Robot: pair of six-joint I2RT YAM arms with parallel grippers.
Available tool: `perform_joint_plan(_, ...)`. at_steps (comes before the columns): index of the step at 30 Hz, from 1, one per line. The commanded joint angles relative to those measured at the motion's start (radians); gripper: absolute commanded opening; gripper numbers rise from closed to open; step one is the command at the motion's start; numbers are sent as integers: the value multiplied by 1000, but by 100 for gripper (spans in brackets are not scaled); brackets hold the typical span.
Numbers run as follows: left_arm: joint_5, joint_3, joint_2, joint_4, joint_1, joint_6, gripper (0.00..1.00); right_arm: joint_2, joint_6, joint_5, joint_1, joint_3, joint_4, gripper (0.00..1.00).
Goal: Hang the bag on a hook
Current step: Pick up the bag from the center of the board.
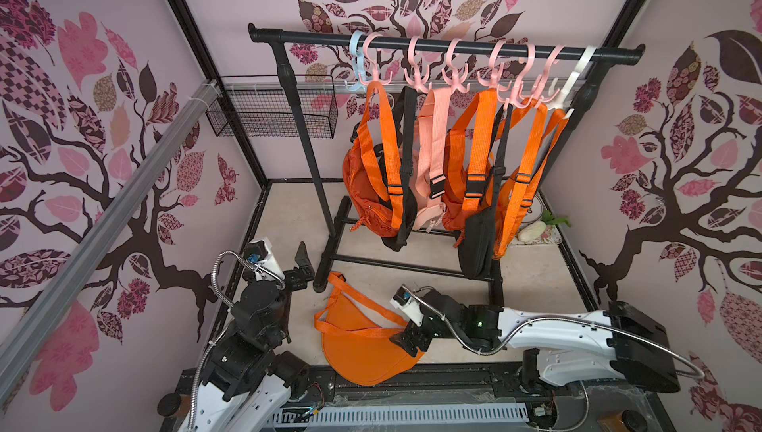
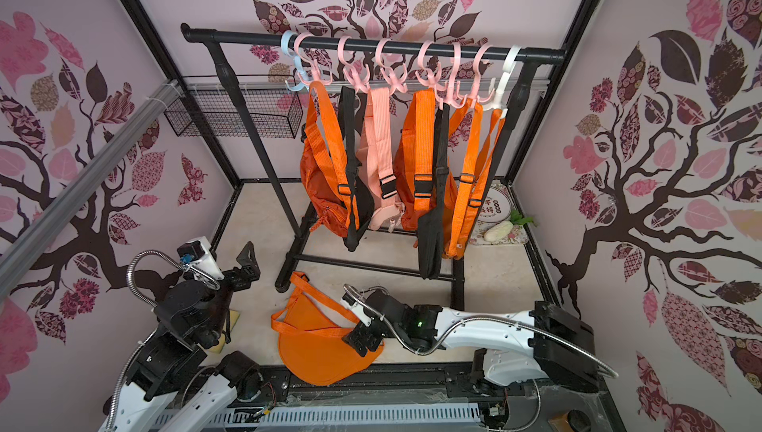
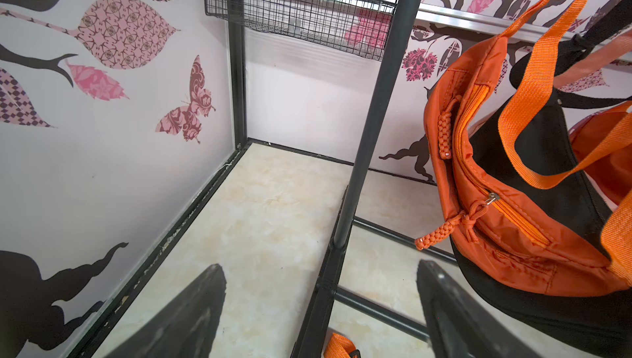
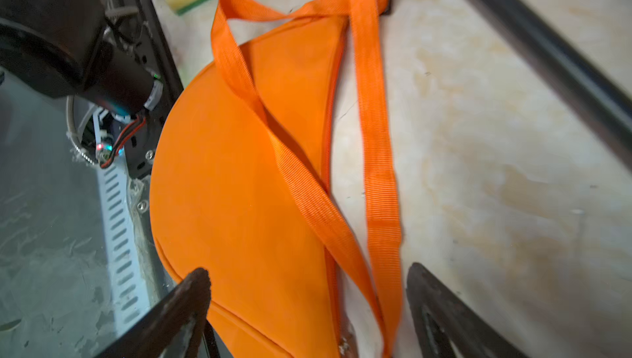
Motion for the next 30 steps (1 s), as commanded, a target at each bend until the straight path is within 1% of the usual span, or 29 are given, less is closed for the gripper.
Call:
perform_joint_plan(1, -4, -22, -1, 28, -4, 8, 90, 119, -48, 24, 68, 93, 96, 91)
perform_joint_plan(4, -11, -22, -7, 27, -4, 10, 90, 241, -73, 36, 69, 138, 180, 91)
perform_joint_plan(9, -14, -29, -10, 32, -6, 16, 90, 390, -159, 189, 69, 210, 285, 89)
perform_joint_plan(11, -14, -29, -8, 33, -5, 19, 90, 431, -197, 198, 67, 233, 332, 89)
perform_joint_plan(13, -21, -29, -6, 33, -5, 20, 90, 485, -222, 215, 65, 273, 317, 87)
perform_joint_plan(16, -24, -30, -10, 32, -5, 23, 90, 540, -239, 179, 58, 295, 310, 74)
perform_joint_plan(18, -25, -32, -12, 31, -5, 25, 90, 547, -241, 144, 57, 277, 337, 62)
perform_joint_plan(21, -22, -33, -9, 34, -5, 25, 90, 559, -248, 106, 57, 273, 350, 48)
perform_joint_plan(24, -18, -31, 0, 30, -6, 27, 90, 567, -262, 124, 57, 289, 321, 23)
perform_joint_plan(28, 5, -38, -5, 36, -6, 37, 90, 481, -297, 144, 57, 281, 276, 2)
perform_joint_plan(29, 27, -40, -4, 36, -7, 42, 90, 445, -306, 157, 56, 280, 253, 0)
perform_joint_plan(30, 50, -41, -4, 38, -10, 49, 90, 409, -317, 164, 54, 279, 232, 0)
